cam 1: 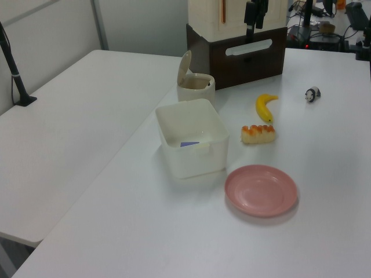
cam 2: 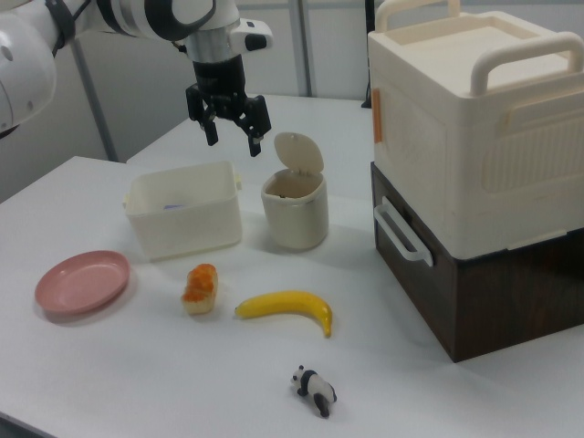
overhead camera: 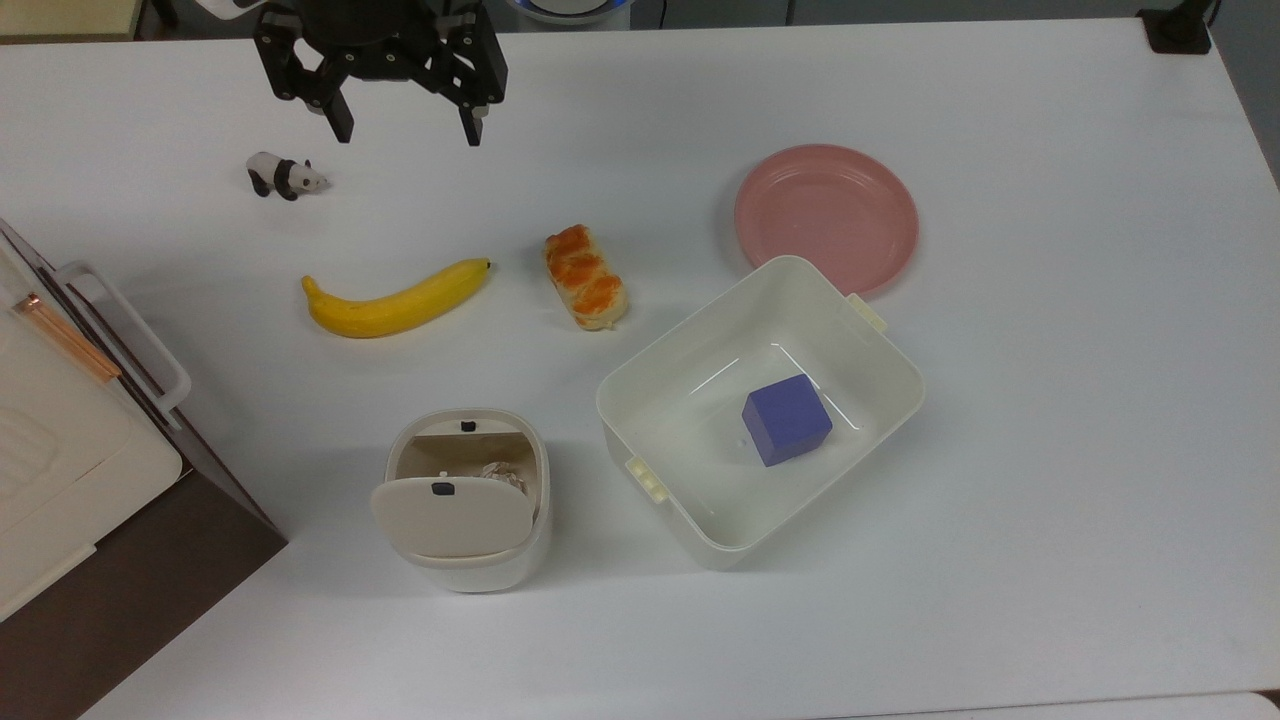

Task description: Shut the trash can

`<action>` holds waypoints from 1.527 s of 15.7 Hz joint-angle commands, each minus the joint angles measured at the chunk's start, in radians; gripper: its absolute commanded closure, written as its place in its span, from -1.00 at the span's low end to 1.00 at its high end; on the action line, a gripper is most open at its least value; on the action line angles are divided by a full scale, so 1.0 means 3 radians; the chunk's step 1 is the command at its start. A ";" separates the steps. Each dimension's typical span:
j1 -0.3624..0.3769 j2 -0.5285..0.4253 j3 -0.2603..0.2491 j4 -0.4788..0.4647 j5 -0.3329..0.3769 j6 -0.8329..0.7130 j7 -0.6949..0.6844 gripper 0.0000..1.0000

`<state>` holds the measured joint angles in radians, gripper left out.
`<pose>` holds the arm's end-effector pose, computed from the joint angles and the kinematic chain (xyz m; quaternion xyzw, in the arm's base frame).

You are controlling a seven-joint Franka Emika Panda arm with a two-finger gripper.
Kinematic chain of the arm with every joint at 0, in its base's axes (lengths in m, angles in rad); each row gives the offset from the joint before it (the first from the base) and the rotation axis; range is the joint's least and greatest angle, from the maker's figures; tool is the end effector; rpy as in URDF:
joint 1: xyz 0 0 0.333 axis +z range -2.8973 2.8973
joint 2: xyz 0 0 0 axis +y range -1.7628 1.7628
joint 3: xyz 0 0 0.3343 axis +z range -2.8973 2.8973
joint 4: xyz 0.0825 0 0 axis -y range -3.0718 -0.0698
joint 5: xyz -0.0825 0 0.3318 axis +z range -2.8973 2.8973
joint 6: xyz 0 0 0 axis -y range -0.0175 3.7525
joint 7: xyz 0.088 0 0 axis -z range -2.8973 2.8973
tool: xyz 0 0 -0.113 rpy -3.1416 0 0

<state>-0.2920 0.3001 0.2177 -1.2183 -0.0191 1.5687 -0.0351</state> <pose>0.5925 -0.0705 0.6226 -0.9990 0.0255 -0.0297 0.0207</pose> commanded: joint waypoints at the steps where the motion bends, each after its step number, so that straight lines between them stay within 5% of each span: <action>1: 0.0017 -0.0146 -0.0020 -0.0142 -0.0008 -0.0070 -0.0001 -1.00; 24: 0.0017 -0.0152 0.0005 -0.0157 -0.0044 -0.0126 -0.0041 -1.00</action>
<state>-0.2914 0.2951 0.2200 -1.2203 -0.0191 1.5556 -0.0351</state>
